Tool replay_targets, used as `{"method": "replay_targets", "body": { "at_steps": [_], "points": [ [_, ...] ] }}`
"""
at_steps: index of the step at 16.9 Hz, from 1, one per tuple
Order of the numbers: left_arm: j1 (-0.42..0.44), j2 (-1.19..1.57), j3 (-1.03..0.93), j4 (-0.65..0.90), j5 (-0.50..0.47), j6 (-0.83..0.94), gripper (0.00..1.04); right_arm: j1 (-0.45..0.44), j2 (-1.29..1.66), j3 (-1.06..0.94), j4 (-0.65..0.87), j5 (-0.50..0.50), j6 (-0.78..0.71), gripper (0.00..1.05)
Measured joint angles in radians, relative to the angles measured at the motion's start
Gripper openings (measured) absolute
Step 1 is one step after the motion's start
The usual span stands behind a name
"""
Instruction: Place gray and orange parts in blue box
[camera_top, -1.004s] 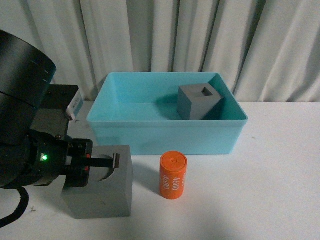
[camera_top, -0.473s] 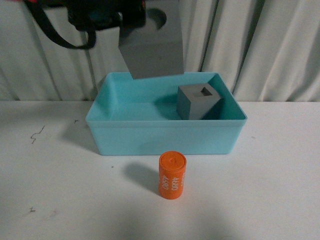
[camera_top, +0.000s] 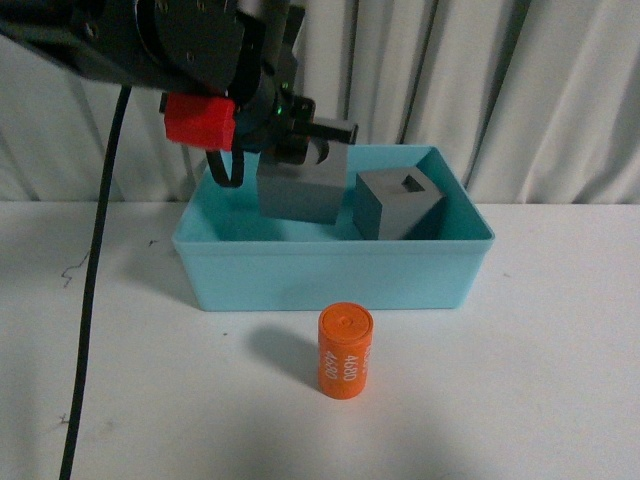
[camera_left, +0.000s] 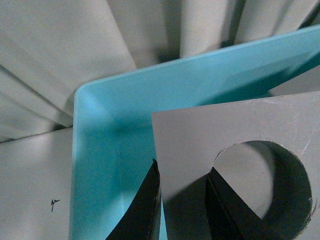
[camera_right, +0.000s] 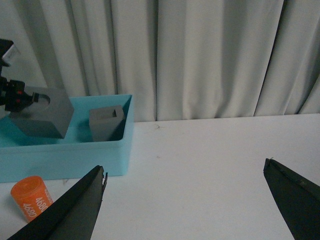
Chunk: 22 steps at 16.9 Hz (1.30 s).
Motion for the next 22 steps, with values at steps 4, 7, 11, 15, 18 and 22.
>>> {"method": "replay_targets", "body": {
  "at_steps": [4, 7, 11, 15, 18, 22],
  "points": [
    [0.041, 0.062, 0.016, -0.007, -0.012, 0.024, 0.2, 0.0, 0.0, 0.0, 0.0, 0.0, 0.0, 0.98],
    [0.05, 0.066, 0.037, -0.005, -0.013, 0.027, 0.2, 0.0, 0.0, 0.0, 0.0, 0.0, 0.0, 0.98],
    [0.067, 0.013, -0.029, -0.061, 0.03, -0.043, 0.76, 0.0, 0.0, 0.0, 0.0, 0.0, 0.0, 0.98],
    [0.007, -0.464, -0.343, -0.087, 0.289, -0.294, 0.98, 0.0, 0.0, 0.0, 0.0, 0.0, 0.0, 0.98],
    [-0.065, -0.949, -0.716, -0.185, 0.397, -0.407, 0.98, 0.0, 0.0, 0.0, 0.0, 0.0, 0.0, 0.98],
    [-0.018, -1.213, -0.986, -0.229, 0.348, -0.445, 0.98, 0.0, 0.0, 0.0, 0.001, 0.0, 0.0, 0.98]
  ]
}}
